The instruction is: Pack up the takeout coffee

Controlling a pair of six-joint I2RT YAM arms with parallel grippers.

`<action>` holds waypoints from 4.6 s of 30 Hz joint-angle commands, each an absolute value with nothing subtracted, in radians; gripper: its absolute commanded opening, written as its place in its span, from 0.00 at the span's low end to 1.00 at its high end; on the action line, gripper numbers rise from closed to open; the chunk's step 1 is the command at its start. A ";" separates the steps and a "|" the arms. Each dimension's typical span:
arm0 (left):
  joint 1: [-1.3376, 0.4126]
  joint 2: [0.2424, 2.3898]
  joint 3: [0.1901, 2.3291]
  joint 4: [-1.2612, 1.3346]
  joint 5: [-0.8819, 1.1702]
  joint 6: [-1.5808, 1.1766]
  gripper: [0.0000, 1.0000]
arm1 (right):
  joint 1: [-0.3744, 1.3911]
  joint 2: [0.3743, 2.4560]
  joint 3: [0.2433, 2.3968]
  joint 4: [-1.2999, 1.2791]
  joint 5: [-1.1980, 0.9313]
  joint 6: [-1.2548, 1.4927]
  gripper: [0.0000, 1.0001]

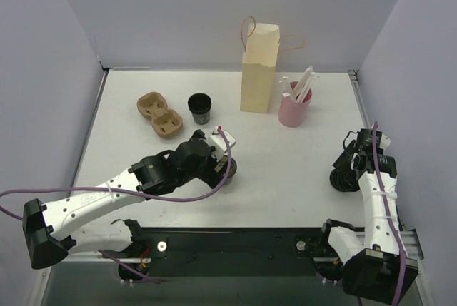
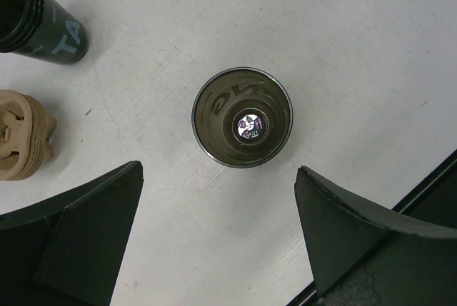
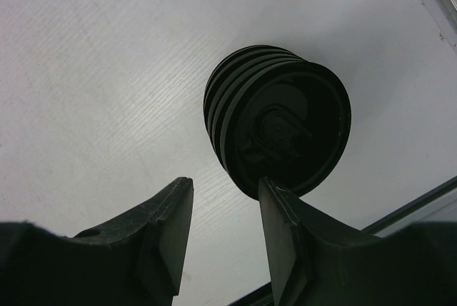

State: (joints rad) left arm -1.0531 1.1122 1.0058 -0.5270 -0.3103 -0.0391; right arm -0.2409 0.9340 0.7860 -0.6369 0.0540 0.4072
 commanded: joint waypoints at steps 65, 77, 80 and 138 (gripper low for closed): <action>-1.057 1.103 1.040 -0.525 -0.333 -0.049 0.94 | -0.155 0.865 0.954 -0.631 -0.290 0.451 0.10; -1.054 0.983 1.081 -0.512 -0.046 -0.343 0.87 | 0.169 0.717 0.891 -0.264 -0.829 0.598 0.11; -1.054 0.914 1.060 -0.457 0.000 -0.356 0.88 | 0.196 0.689 0.813 -0.051 -0.929 0.812 0.11; -1.051 1.026 0.779 0.344 0.187 -1.206 0.40 | 0.417 0.489 0.546 0.772 -0.965 1.092 0.11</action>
